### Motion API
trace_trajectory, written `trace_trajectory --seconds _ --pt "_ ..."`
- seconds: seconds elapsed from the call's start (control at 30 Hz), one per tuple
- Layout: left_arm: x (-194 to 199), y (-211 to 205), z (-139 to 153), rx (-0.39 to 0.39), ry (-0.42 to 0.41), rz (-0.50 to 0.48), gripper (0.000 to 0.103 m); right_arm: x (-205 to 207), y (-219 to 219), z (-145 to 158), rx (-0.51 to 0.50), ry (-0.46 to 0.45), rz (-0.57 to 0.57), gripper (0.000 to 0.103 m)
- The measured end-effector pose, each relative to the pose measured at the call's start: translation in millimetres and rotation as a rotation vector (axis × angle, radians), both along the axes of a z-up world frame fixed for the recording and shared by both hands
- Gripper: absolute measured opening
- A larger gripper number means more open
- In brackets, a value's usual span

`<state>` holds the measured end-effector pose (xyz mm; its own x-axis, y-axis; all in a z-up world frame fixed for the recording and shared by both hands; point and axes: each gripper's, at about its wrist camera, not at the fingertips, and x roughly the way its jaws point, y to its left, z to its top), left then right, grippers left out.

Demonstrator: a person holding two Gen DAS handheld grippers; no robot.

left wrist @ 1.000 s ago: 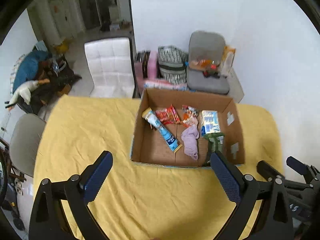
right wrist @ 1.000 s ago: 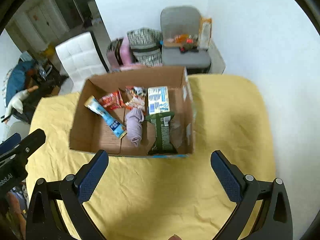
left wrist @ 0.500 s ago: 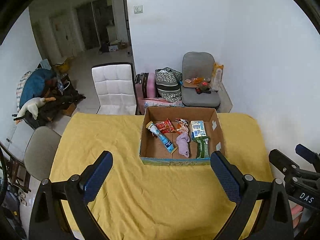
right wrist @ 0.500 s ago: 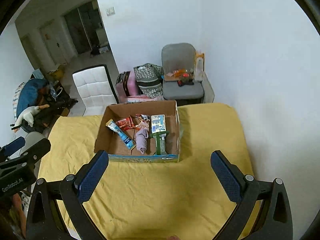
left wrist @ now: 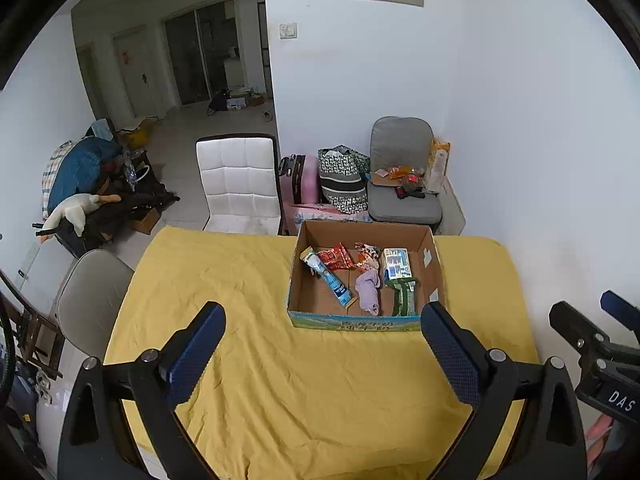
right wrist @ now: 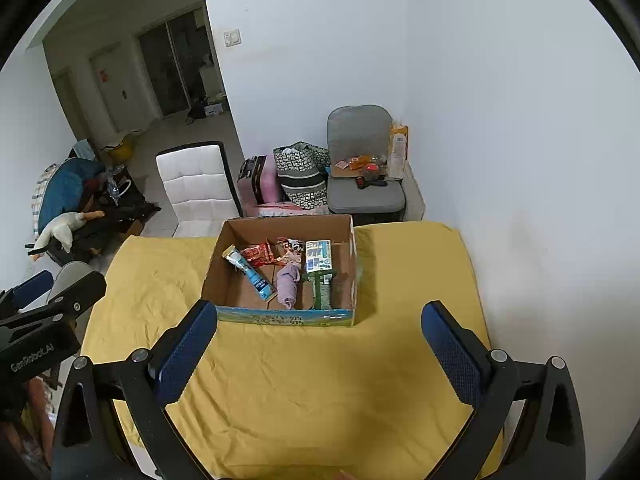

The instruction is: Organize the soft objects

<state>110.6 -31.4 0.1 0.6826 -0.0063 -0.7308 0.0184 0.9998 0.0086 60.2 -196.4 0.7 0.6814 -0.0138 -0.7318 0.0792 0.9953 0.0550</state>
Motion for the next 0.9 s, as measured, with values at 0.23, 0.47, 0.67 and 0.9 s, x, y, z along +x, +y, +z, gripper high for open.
trace_trajectory --seconds 0.23,0.47,0.67,0.9 --pt "-9 -2 -7 0.0 0.011 0.013 0.1 -1 -3 4 0.0 -0.005 -0.005 0.103" --pt "-13 -3 -10 0.006 0.021 0.015 0.1 -1 -4 4 0.0 -0.012 -0.018 0.103" --pt "-14 -2 -9 0.008 0.02 0.015 0.1 -2 -6 4 0.003 -0.013 -0.018 0.103" --pt "-14 -3 -7 0.01 0.017 0.014 0.1 -6 -5 2 0.003 -0.009 -0.017 0.103"
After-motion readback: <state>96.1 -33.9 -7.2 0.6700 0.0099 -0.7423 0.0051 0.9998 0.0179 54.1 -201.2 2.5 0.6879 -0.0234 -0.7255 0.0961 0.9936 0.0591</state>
